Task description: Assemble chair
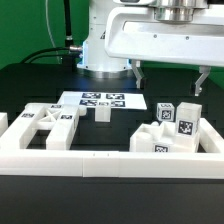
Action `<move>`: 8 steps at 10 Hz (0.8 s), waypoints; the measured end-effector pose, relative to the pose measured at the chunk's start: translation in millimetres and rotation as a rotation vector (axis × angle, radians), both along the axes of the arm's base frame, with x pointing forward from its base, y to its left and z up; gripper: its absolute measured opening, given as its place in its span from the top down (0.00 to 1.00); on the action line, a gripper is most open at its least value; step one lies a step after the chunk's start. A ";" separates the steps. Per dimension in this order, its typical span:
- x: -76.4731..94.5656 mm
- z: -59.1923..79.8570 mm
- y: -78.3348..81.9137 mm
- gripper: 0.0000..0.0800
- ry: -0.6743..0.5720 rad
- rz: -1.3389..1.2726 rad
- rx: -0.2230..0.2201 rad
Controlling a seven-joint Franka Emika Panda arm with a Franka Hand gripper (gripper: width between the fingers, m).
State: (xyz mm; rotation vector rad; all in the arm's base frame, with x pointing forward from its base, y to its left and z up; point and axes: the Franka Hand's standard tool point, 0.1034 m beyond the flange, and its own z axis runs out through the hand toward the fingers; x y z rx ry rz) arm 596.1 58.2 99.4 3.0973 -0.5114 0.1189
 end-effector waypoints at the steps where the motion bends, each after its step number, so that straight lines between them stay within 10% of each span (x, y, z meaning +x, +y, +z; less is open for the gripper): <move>1: -16.1 -6.1 -21.1 0.19 -0.041 0.131 -0.011; 3: -50.3 -24.9 -55.6 0.19 -0.072 0.235 -0.038; 8: -58.9 -32.6 -63.1 0.19 -0.068 0.227 -0.027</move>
Offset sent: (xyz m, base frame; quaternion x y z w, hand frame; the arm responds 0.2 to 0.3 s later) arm -0.0268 -0.0093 -0.0254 0.0658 -0.0129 0.0562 0.9962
